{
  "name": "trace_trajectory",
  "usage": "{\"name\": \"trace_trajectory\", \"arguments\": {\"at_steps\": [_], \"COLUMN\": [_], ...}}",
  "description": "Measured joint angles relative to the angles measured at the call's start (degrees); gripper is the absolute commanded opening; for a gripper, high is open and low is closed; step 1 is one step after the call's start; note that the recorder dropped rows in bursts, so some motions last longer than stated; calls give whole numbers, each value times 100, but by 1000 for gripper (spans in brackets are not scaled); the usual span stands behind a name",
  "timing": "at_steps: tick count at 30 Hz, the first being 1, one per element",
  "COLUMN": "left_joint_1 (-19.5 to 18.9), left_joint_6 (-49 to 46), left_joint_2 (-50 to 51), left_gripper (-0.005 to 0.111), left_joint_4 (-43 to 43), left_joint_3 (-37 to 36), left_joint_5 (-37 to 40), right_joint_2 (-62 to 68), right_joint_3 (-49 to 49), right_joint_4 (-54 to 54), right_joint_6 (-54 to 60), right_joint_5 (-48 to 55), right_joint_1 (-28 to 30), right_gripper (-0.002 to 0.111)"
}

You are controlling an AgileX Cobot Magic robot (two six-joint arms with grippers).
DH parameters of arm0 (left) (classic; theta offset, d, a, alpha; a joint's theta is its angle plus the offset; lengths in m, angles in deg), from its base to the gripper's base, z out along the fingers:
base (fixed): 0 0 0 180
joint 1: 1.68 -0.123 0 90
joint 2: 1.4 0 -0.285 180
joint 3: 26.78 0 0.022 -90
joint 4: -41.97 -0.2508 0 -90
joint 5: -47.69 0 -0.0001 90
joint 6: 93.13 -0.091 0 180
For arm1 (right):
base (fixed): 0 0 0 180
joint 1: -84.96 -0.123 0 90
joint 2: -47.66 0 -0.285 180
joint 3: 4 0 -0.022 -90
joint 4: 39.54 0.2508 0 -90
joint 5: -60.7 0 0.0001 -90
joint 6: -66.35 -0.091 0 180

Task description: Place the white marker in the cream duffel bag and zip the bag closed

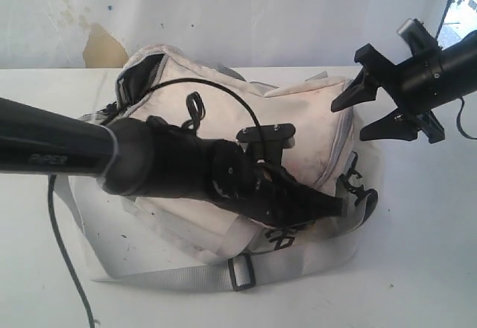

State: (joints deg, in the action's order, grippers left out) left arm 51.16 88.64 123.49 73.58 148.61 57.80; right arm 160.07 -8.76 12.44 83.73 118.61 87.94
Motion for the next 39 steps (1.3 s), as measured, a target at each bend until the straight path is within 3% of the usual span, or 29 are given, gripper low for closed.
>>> {"name": "trace_trajectory", "arguments": {"at_steps": [6, 17, 19, 21, 23, 27, 35, 39], "left_joint_1": [-36, -83, -83, -83, -83, -83, -107, -335], "left_joint_6": [-469, -561, -548, -526, -526, -526, 64, 393], "left_joint_2": [-643, -954, -954, -954, -954, -954, -1317, -1454], "left_gripper": [0, 0, 0, 0, 0, 0, 0, 0], "left_joint_4": [-48, -353, -364, -364, -364, -585, -1918, -2554], "left_joint_3": [0, 0, 0, 0, 0, 0, 0, 11], "left_joint_5": [775, 1278, 1302, 1343, 1469, 1788, 2358, 2764], "right_joint_2": [0, 182, 259, 325, 390, 402, 402, 402], "right_joint_3": [0, 0, 0, 0, 0, 0, 0, 0], "right_joint_4": [-21, -481, -486, -486, -411, -334, -334, -324], "right_joint_6": [121, 63, 38, 38, 38, 218, 252, 252], "right_joint_5": [162, -35, -171, -264, -264, -232, -121, -48], "right_joint_1": [-23, -251, -251, -251, -251, -260, -260, -260], "right_gripper": [61, 60, 52, 32, 0, 0, 0, 0]}}
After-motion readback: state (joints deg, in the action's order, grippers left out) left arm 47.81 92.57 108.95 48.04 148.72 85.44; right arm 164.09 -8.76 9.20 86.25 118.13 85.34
